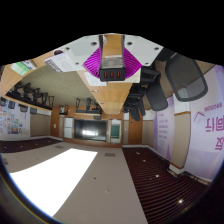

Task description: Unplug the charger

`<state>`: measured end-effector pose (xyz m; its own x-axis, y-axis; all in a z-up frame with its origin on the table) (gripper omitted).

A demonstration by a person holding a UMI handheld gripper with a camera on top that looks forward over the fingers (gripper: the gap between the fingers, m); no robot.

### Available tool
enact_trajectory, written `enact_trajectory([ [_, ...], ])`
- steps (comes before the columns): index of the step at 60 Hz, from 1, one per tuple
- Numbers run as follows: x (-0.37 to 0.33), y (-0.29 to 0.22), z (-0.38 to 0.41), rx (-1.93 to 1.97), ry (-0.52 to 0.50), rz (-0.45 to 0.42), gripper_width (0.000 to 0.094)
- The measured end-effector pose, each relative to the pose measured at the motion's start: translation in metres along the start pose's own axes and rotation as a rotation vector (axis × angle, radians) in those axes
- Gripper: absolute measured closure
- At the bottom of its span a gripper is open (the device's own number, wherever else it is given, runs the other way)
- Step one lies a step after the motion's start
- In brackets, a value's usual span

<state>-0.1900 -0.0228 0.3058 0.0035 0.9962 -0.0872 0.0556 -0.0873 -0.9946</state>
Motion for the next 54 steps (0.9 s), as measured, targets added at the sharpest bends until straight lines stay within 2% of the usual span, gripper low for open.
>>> enact_trajectory([
  [6,0.003,0.026,-0.062,0.029,0.058,0.029,0.0699],
  [12,0.008,0.062,-0.109,-0.001,0.112,0.123,0.0699],
  [18,0.008,0.127,-0.160,-0.034,0.155,0.232,0.0686],
  [29,0.013,0.232,-0.210,-0.020,0.148,0.391,0.0645],
  [35,0.004,0.256,-0.217,-0.013,0.123,0.423,0.0607],
  [40,-0.005,0.263,-0.215,-0.007,0.087,0.446,0.0549],
  [44,-0.015,0.270,-0.214,0.019,0.067,0.456,0.0446],
  [51,-0.040,0.273,-0.208,0.019,0.035,0.522,0.0078],
  [54,-0.051,0.272,-0.207,0.016,0.031,0.542,0.0097],
])
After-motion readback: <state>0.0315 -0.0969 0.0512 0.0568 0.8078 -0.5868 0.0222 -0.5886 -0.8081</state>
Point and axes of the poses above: the point between the fingertips, and its own axes, seen from behind it with the camera up: z to the left, y down, x forward, the way the camera looks, the point moved 8 cm from there along -x, backward, against the way the camera looks, and after that the axes turned 3 degrees about -z, right-handed, at the moved point
